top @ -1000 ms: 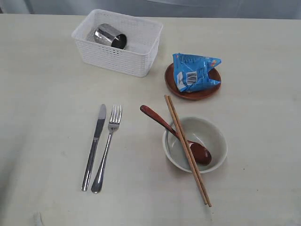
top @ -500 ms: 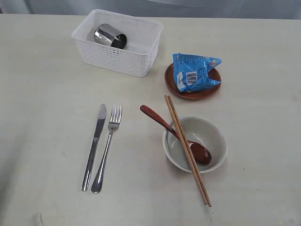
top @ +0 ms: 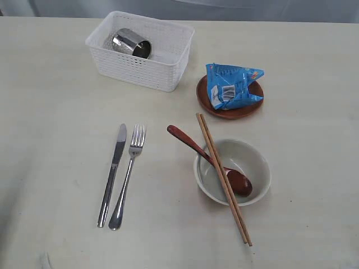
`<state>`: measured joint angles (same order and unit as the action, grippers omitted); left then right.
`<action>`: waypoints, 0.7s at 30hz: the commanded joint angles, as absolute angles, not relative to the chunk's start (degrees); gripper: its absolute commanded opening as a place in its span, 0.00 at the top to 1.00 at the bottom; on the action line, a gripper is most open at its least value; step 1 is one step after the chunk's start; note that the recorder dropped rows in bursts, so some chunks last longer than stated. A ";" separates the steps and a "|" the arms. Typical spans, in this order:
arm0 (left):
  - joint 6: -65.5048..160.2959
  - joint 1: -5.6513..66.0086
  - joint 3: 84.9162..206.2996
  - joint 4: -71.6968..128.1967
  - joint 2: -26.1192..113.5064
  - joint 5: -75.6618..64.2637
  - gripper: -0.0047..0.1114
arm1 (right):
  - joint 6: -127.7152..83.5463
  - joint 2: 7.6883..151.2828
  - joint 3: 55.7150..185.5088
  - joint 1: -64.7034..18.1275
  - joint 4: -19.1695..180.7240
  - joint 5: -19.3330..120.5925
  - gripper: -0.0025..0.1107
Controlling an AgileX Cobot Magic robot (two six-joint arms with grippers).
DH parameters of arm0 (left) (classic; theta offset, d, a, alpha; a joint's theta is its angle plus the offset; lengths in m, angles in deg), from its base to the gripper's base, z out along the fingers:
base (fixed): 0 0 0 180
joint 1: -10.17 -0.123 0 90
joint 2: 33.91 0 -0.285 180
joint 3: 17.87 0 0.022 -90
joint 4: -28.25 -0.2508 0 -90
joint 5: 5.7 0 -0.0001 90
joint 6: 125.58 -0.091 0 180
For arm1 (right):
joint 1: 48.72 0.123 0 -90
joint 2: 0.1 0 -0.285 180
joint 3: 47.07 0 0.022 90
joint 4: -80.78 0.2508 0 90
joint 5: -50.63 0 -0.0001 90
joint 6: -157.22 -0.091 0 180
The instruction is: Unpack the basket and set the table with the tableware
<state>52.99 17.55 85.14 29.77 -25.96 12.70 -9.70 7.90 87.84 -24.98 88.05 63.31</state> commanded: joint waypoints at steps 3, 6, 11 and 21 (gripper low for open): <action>52.75 17.39 84.92 30.07 -26.12 12.61 0.96 | -9.50 7.69 83.16 -25.45 77.71 60.45 0.98; 52.75 17.39 84.92 30.07 -26.12 12.61 0.96 | -9.50 7.69 79.11 -28.03 77.84 57.15 0.98; 52.75 17.39 84.92 30.07 -26.12 12.61 0.96 | -9.50 7.69 72.38 -35.10 77.71 57.17 0.98; 52.75 17.39 84.92 30.07 -26.12 12.61 0.96 | -16.34 7.69 55.71 -43.33 78.38 66.97 0.98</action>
